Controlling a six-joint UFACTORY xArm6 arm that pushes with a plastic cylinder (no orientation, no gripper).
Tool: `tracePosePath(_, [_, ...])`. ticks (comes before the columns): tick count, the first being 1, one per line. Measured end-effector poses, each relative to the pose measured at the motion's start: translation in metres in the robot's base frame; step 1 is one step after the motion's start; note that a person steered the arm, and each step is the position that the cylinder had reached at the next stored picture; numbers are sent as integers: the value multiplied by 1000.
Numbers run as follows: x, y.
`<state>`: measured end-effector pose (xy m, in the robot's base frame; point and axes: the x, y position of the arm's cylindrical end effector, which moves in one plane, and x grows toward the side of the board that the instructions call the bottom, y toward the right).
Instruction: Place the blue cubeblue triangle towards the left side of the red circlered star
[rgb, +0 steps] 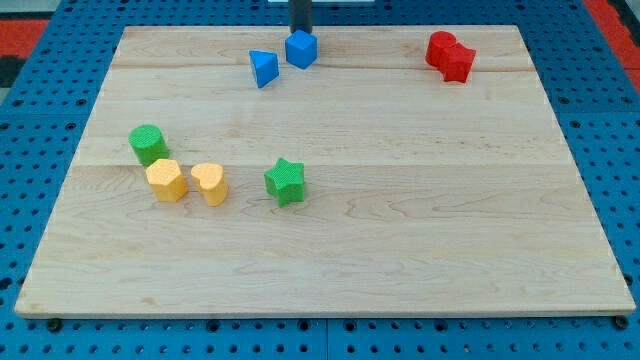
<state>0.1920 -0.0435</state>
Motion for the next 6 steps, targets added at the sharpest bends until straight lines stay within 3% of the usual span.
tracePosePath(1, [5,-34])
tracePosePath(2, [30,-28])
tracePosePath(6, [64,95])
